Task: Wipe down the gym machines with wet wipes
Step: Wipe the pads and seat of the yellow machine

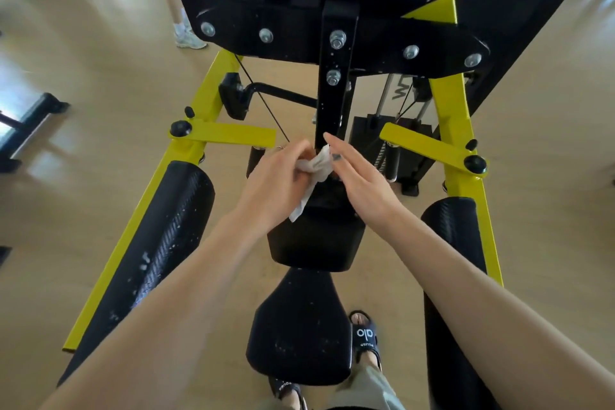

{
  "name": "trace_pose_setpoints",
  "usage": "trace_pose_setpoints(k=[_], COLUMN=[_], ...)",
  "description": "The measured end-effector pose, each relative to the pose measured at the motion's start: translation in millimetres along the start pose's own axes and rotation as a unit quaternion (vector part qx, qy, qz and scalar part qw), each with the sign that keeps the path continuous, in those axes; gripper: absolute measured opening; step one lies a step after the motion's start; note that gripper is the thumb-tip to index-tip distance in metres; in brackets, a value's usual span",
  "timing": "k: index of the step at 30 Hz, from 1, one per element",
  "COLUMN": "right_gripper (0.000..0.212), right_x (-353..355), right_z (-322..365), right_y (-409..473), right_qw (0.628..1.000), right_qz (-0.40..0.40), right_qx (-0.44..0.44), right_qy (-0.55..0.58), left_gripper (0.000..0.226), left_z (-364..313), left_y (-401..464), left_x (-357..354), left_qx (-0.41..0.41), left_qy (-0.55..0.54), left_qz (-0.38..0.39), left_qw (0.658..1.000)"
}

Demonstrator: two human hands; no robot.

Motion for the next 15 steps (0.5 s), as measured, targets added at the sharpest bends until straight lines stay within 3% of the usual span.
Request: trace_pose_setpoints(k=[4,7,9,13,15], right_gripper=[0.043,0.084,0.093,0.043,0.042], right_x=[13.1,27.7,31.9,30.8,25.1], right_z=[-15.0,-34.2,-45.5,-41.5,-50.4], right_y=[24.6,50.0,69.2,86.8,97.4], right_qw=[0.995,0.991,0.991,0.993,0.991], right_qz=[0.057,0.022,0.021,0.062,0.092], right_qx=[-0.074,-0.129,-0.135,-0.098,-0.083], right_qy=[0.026,0.010,0.001,-0.021,-0.053], left_gripper=[0.014,0.007,0.011,0.019,0.020], left_z=[-3.6,-0.5,5.8,28.6,39.8], left_y=[31.6,58.7,75.9,100.5,108.3], left_x=[-8.4,-20.0,-29.2,-45.6,-52.3], left_qx=[-0.029,-0.015,0.010,0.061,0.069], left_qy=[0.007,0.056,0.083,0.130,0.121], left_qz=[0.025,0.063,0.090,0.118,0.115], left_qw=[0.999,0.996,0.992,0.983,0.984])
Point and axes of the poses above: each hand's wrist, its own y-axis towards the middle knuckle, its own x-axis out of the back of the hand, z = x × y, the point moved 7 cm from there along y, towards the middle knuckle, and after that the axes turned 11 degrees about -y, right-handed, at the moved point
